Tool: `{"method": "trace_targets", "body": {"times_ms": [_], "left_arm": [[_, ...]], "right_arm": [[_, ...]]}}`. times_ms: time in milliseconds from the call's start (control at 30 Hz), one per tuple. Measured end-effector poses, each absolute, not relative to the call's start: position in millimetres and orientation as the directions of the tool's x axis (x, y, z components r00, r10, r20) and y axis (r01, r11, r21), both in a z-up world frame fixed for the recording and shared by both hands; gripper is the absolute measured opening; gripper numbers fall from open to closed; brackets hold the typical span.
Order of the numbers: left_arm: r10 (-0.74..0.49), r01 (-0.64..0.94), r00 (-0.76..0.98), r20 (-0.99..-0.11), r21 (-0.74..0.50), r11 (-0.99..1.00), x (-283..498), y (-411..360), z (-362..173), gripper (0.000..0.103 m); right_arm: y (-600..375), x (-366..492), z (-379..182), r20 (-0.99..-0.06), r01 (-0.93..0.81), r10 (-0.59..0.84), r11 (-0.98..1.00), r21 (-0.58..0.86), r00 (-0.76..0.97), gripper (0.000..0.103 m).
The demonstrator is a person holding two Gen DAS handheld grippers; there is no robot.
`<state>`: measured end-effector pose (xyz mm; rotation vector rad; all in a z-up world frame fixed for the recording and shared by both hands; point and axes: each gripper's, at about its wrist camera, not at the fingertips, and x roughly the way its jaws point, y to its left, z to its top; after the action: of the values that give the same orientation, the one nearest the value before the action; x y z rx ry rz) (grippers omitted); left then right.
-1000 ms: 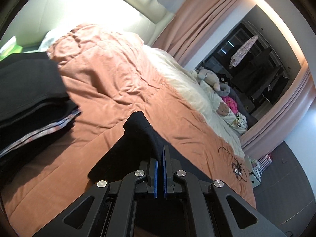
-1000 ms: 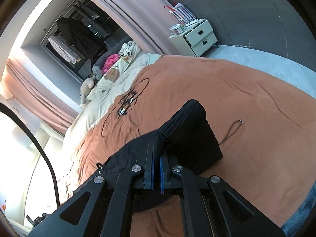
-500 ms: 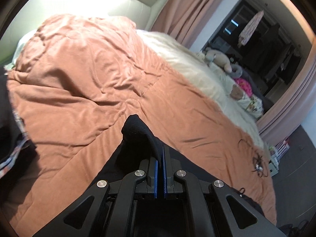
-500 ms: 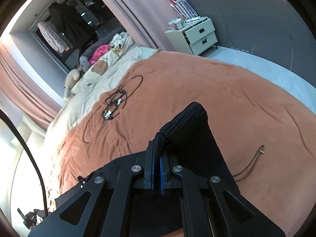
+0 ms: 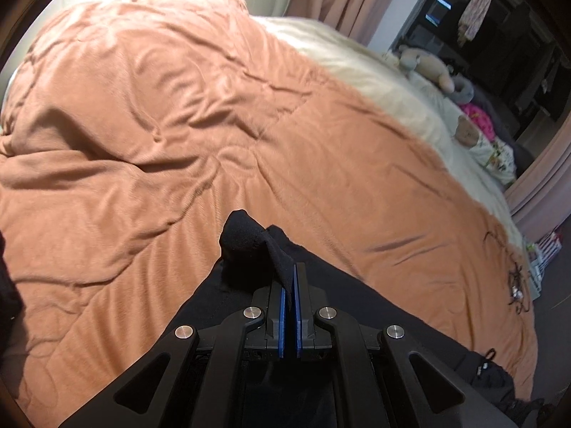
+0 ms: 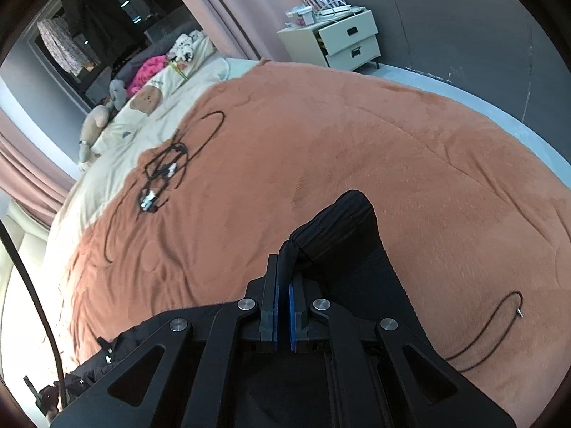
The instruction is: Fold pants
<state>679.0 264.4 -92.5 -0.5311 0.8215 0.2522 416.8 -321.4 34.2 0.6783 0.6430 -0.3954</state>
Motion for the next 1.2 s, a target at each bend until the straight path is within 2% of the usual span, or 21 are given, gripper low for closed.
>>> {"method": "trace_targets", "body": {"times_ms": [267, 333, 367, 400, 433, 467, 533, 633, 1033, 1200], "left_arm": [[0.017, -0.412, 0.592, -0.806, -0.284, 0.866, 712.7, 252.0, -124.2, 0.004], [0.016, -0.427, 0.572, -0.82, -0.282, 0.859, 717.3, 253.5, -131.9, 0.007], [0.015, -0.433, 0.566, -0.824, -0.281, 0.857, 718.9, 254.4, -133.8, 0.009], [0.015, -0.44, 0.56, -0.829, -0.282, 0.853, 719.1, 256.3, -135.2, 0.013], [0.022, -0.448, 0.556, -0.831, -0.278, 0.85, 718.3, 257.6, -134.4, 0.028], [0.024, -0.45, 0.56, -0.828, -0.28, 0.848, 716.6, 258.8, -133.0, 0.055], [0.037, -0.439, 0.592, -0.805, -0.284, 0.852, 707.6, 262.2, -124.4, 0.085], [0.028, -0.426, 0.617, -0.786, -0.304, 0.852, 692.2, 268.4, -111.8, 0.086], [-0.032, -0.375, 0.646, -0.763, -0.353, 0.857, 603.9, 285.6, -95.3, 0.085], [-0.048, -0.384, 0.633, -0.773, -0.367, 0.847, 573.1, 288.4, -101.1, 0.073]], "right_arm": [[-316.1, 444.8, 29.7, -0.686, 0.552, -0.166, 0.736, 0.392, 0.708, 0.001], [-314.5, 450.3, 27.4, -0.695, 0.546, -0.154, 0.743, 0.388, 0.703, 0.009], [-313.2, 451.0, 26.7, -0.695, 0.53, -0.127, 0.746, 0.404, 0.708, 0.03], [-312.3, 449.5, 27.2, -0.685, 0.507, -0.1, 0.75, 0.425, 0.722, 0.062], [-315.2, 447.2, 28.2, -0.676, 0.492, -0.087, 0.753, 0.436, 0.732, 0.074], [-311.2, 439.9, 33.1, -0.66, 0.486, -0.104, 0.762, 0.428, 0.744, 0.08], [-307.4, 427.8, 41.1, -0.64, 0.466, -0.11, 0.779, 0.42, 0.761, 0.08], [-301.9, 409.0, 44.5, -0.625, 0.417, -0.058, 0.791, 0.447, 0.779, 0.08], [-294.9, 324.2, 43.0, -0.632, 0.362, -0.031, 0.841, 0.402, 0.774, 0.08], [-290.4, 300.2, 39.1, -0.639, 0.369, -0.027, 0.835, 0.409, 0.769, 0.08]]}}
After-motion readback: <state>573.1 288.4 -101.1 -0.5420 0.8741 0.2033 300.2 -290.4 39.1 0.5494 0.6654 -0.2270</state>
